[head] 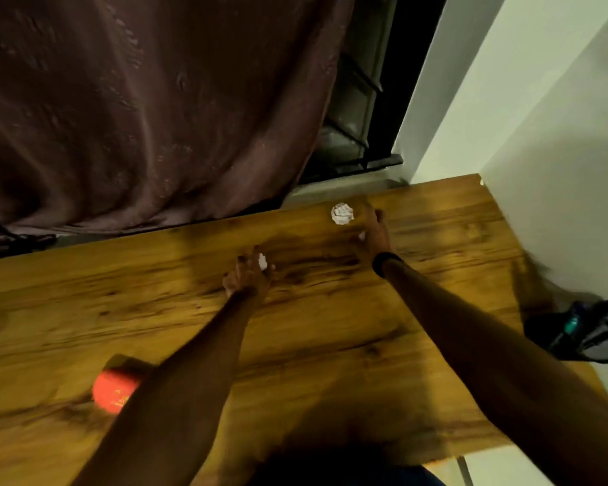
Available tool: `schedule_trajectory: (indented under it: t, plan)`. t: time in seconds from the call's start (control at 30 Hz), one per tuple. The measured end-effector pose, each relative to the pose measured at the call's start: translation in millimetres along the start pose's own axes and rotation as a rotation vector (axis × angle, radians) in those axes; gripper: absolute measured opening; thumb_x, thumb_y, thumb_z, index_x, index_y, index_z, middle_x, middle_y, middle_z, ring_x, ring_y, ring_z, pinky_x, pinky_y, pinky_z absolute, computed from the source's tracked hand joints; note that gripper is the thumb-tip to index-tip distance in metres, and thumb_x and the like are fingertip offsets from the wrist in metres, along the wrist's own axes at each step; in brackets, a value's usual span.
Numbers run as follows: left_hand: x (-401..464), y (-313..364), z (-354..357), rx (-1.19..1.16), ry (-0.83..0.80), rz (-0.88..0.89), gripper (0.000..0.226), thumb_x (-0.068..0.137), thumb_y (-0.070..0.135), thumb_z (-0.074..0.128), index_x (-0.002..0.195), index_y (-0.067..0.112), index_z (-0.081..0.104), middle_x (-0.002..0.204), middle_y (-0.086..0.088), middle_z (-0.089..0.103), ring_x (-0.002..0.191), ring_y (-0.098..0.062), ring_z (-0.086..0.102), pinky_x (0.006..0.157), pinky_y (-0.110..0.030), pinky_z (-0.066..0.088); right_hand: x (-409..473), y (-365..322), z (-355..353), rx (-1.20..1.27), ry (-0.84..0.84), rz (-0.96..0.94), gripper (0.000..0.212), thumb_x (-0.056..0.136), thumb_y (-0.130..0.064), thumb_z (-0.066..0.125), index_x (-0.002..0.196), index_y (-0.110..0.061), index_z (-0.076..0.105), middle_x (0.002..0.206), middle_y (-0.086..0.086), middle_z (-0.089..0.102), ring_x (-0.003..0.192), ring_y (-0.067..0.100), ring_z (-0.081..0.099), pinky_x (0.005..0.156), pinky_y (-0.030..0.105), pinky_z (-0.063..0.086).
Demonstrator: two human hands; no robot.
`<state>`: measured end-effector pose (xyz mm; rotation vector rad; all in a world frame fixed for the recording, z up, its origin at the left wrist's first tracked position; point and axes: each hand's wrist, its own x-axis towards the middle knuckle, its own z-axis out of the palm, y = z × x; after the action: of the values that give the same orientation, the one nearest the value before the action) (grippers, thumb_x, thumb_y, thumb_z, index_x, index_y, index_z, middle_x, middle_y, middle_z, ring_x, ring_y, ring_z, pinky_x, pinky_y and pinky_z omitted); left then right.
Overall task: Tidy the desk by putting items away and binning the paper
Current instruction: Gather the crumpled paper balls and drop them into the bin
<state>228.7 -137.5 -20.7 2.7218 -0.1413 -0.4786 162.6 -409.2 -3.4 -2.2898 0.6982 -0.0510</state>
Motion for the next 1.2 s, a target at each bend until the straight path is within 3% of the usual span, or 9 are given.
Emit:
schedule_trajectory:
  t: [0.17, 0.27, 0.47, 0.57, 0.63, 0.77, 0.9, 1.0, 1.2]
  plan:
    - [-28, -1, 12, -0.093, -0.026, 0.068, 0.058, 0.083, 0.048, 0.059, 0.135, 0.026, 0.045, 0.126, -0.014, 0.061, 0.112, -0.039, 0.06, 0.087, -0.047, 0.051, 44, -2, 14, -0.166, -0.181, -0.138, 0.094, 0.081, -0.007, 0.065, 0.152, -0.036, 0.011, 0.161, 0.011, 0.006, 0.142, 0.037, 0.029, 0.1, 0.048, 0.048]
    - [-49, -7, 14, -0.126, 0.002, 0.069, 0.05, 0.081, 0.048, 0.062, 0.124, 0.031, 0.045, 0.118, -0.01, 0.064, 0.103, -0.036, 0.064, 0.077, -0.043, 0.054, 47, -6, 20, -0.273, -0.313, -0.199, 0.085, 0.084, -0.008, 0.063, 0.148, -0.041, 0.018, 0.161, 0.008, 0.013, 0.143, 0.034, 0.029, 0.105, 0.049, 0.043]
    - [-97, -9, 25, -0.218, 0.04, 0.054, 0.046, 0.082, 0.039, 0.068, 0.118, 0.015, 0.054, 0.115, -0.01, 0.06, 0.103, -0.036, 0.062, 0.078, -0.041, 0.053, -20, 5, 23, -0.246, -0.302, -0.201, 0.051, 0.086, -0.006, 0.061, 0.129, -0.029, 0.043, 0.142, 0.01, 0.032, 0.11, 0.036, 0.057, 0.085, 0.046, 0.055]
    - [-118, -15, 34, -0.322, -0.004, 0.152, 0.031, 0.081, 0.023, 0.072, 0.1, 0.001, 0.059, 0.096, -0.004, 0.064, 0.094, -0.024, 0.064, 0.082, -0.04, 0.052, -70, 12, 26, -0.29, -0.254, -0.243, 0.04, 0.091, -0.012, 0.054, 0.127, -0.024, 0.046, 0.138, 0.012, 0.036, 0.1, 0.037, 0.06, 0.071, 0.037, 0.049]
    - [-129, -18, 43, -0.39, -0.042, 0.101, 0.042, 0.075, 0.031, 0.074, 0.095, -0.004, 0.061, 0.096, -0.015, 0.068, 0.094, -0.031, 0.065, 0.086, -0.033, 0.05, -101, 13, 29, -0.284, -0.251, -0.233, 0.037, 0.091, -0.015, 0.054, 0.127, -0.022, 0.047, 0.138, 0.012, 0.036, 0.102, 0.037, 0.058, 0.072, 0.037, 0.045]
    - [-167, -27, 58, -0.425, -0.132, 0.062, 0.058, 0.068, 0.058, 0.07, 0.109, 0.018, 0.056, 0.111, -0.008, 0.065, 0.103, -0.028, 0.062, 0.088, -0.041, 0.053, -165, 22, 38, -0.114, -0.178, -0.137, 0.034, 0.092, -0.021, 0.056, 0.125, -0.023, 0.048, 0.129, 0.013, 0.045, 0.108, 0.037, 0.055, 0.084, 0.04, 0.047]
    - [-216, -37, 77, -0.361, -0.062, 0.179, 0.061, 0.085, 0.057, 0.058, 0.118, 0.006, 0.054, 0.12, -0.013, 0.061, 0.113, -0.029, 0.056, 0.1, -0.03, 0.035, -247, 40, 58, 0.071, -0.063, -0.015, 0.036, 0.093, -0.025, 0.057, 0.127, -0.015, 0.049, 0.127, 0.016, 0.048, 0.105, 0.037, 0.056, 0.084, 0.039, 0.047]
    - [-256, -45, 96, -0.358, -0.063, 0.237, 0.065, 0.086, 0.06, 0.054, 0.129, 0.012, 0.049, 0.131, -0.011, 0.056, 0.122, -0.029, 0.052, 0.107, -0.036, 0.037, -310, 52, 69, 0.176, 0.016, 0.044, 0.043, 0.091, -0.037, 0.056, 0.125, -0.013, 0.051, 0.125, 0.016, 0.052, 0.103, 0.03, 0.057, 0.084, 0.031, 0.043]
    - [-347, -39, 125, -0.552, -0.327, 0.289, 0.046, 0.077, 0.071, 0.047, 0.105, 0.035, 0.052, 0.108, 0.001, 0.066, 0.1, -0.021, 0.062, 0.087, -0.043, 0.053, -414, 76, 59, 0.533, 0.044, 0.199, 0.01, 0.093, -0.025, 0.062, 0.101, -0.027, 0.057, 0.093, 0.008, 0.063, 0.077, 0.022, 0.06, 0.065, 0.034, 0.049]
